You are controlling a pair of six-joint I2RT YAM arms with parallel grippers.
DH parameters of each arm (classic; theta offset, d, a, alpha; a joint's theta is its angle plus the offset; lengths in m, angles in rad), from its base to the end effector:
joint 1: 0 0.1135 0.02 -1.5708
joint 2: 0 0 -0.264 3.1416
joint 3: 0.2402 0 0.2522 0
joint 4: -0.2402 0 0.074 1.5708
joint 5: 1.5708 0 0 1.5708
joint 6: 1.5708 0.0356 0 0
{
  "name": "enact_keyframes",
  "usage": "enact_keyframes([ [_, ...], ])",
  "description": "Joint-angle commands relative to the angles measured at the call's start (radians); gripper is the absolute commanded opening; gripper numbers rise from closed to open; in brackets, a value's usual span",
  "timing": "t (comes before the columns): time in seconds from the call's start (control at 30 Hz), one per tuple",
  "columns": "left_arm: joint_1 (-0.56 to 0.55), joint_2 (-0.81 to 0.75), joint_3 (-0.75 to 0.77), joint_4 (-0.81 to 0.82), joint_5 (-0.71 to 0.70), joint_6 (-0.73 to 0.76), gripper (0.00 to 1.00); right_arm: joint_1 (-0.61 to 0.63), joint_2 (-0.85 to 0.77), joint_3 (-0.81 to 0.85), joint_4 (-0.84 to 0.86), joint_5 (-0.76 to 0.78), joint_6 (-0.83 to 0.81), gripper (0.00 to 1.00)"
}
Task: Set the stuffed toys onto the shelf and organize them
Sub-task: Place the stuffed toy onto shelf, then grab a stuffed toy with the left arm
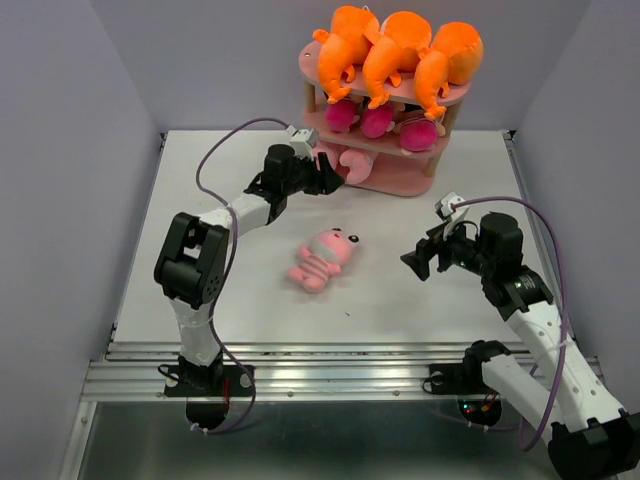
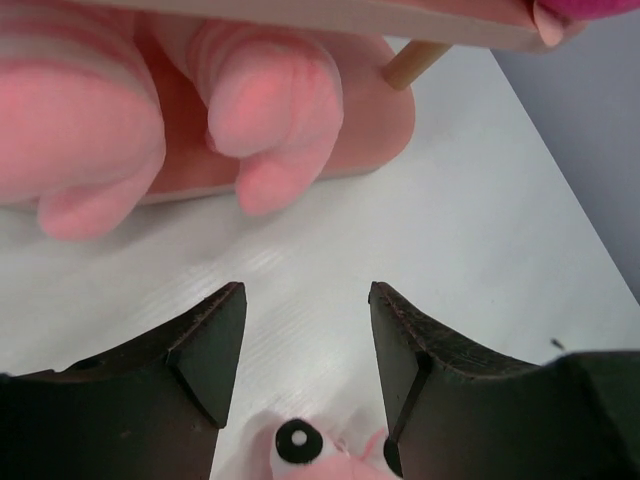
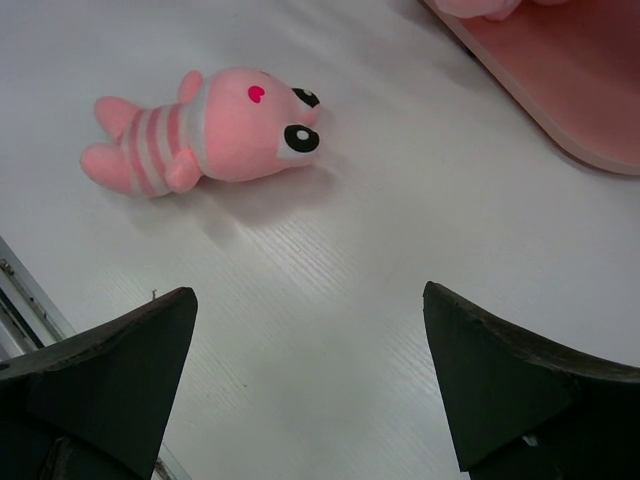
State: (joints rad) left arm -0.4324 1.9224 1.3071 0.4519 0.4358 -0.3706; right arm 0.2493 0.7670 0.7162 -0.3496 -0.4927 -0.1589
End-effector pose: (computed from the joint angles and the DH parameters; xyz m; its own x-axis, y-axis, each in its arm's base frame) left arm 0.4027 -0.2024 0.2517 -0.4122 -0.1713 -0.8948 0.6531 0.6292 -0.4214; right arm 0.1651 0.0594 0.3031 -0.2718 -0.2130 -0.9385 -0.6912 0.7217 0.0363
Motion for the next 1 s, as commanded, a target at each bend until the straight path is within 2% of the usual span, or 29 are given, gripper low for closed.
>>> enact_keyframes([
  [0.0, 0.014, -0.144, -0.112, 0.041, -0.028, 0.044, 0.63, -0.005, -0.032, -0.017, 0.034, -0.088, -0.077, 1.00],
  [0.1, 0.017, -0.255, -0.199, -0.007, -0.051, 0.088, 0.63, -0.005, -0.032, -0.021, 0.000, -0.139, -0.139, 1.00],
  [0.2, 0.012, -0.397, -0.298, -0.106, -0.081, 0.147, 0.63, -0.005, -0.012, -0.044, -0.043, -0.311, -0.261, 1.00],
  [0.23, -0.003, -0.601, -0.448, -0.231, -0.183, 0.159, 0.63, -0.005, 0.014, -0.038, -0.193, -0.531, -0.436, 1.00],
  [0.27, -0.003, -0.603, -0.450, -0.232, -0.184, 0.159, 0.63, -0.005, 0.014, -0.038, -0.195, -0.549, -0.438, 1.00],
  [0.3, -0.006, -0.679, -0.478, -0.281, -0.196, 0.141, 0.63, -0.005, 0.014, -0.041, -0.199, -0.556, -0.467, 1.00],
  [0.4, -0.014, -0.826, -0.651, -0.335, -0.244, 0.049, 0.63, -0.005, 0.011, -0.049, -0.178, -0.538, -0.453, 1.00],
  [0.6, -0.065, -1.066, -0.871, -0.297, -0.292, -0.157, 0.63, -0.005, 0.032, -0.058, -0.160, -0.506, -0.438, 1.00],
  [0.77, -0.135, -1.070, -0.942, -0.253, -0.353, -0.269, 0.64, -0.005, 0.046, -0.063, -0.144, -0.488, -0.432, 1.00],
  [0.97, -0.183, -0.929, -0.980, -0.098, -0.336, -0.379, 0.65, -0.005, 0.058, -0.069, -0.141, -0.474, -0.432, 1.00],
])
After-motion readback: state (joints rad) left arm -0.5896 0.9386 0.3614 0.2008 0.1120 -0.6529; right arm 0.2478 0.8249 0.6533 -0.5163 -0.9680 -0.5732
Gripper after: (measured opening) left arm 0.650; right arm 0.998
